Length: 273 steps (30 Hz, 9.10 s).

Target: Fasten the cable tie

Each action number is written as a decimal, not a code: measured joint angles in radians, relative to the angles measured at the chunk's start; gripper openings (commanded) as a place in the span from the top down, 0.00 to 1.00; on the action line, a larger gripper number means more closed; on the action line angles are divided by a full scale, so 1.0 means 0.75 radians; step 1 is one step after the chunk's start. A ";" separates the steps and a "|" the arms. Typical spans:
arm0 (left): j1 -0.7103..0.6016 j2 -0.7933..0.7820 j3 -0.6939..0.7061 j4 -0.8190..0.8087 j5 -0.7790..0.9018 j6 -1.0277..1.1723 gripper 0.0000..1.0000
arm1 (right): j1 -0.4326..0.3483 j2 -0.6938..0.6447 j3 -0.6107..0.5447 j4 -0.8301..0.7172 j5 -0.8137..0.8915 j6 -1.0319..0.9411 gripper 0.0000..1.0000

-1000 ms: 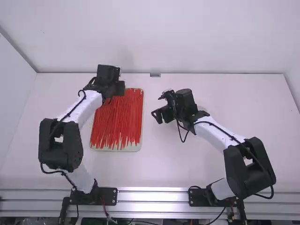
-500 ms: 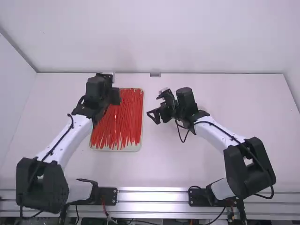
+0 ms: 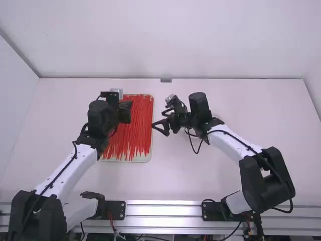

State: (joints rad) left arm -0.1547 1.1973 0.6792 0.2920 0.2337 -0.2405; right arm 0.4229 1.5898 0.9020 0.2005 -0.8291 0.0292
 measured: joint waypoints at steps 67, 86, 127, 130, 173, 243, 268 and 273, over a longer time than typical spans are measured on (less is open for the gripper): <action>-0.286 0.037 -0.054 0.661 0.040 -0.178 0.32 | -0.023 0.000 0.000 0.313 -0.107 0.157 1.00; 0.108 0.196 0.302 0.444 1.013 0.027 0.08 | -0.225 -0.001 0.105 0.315 -0.503 -0.040 1.00; 0.013 0.478 0.527 0.733 1.487 -0.138 0.72 | -0.145 0.000 0.128 0.525 -0.631 -0.112 1.00; 0.010 0.478 0.527 0.733 1.487 -0.139 0.74 | -0.140 -0.001 0.128 0.525 -0.630 -0.112 1.00; -0.009 0.478 0.987 0.271 1.382 -0.268 0.98 | -0.185 -0.001 0.131 0.166 -0.631 -0.355 0.33; 0.079 0.478 1.021 0.002 1.084 -0.004 0.01 | -0.133 -0.296 0.131 -0.103 0.888 -0.017 1.00; 0.055 0.478 1.021 0.130 0.942 -0.265 0.01 | 0.318 -0.326 0.131 -0.184 2.335 0.174 1.00; 0.051 0.478 1.021 0.120 0.929 -0.279 0.01 | 0.344 -0.326 0.131 -0.174 2.439 0.180 1.00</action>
State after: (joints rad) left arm -0.1162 1.5558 1.4448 0.3820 0.9306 -0.4500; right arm 0.6811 1.3453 1.0004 0.0696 1.0000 0.1638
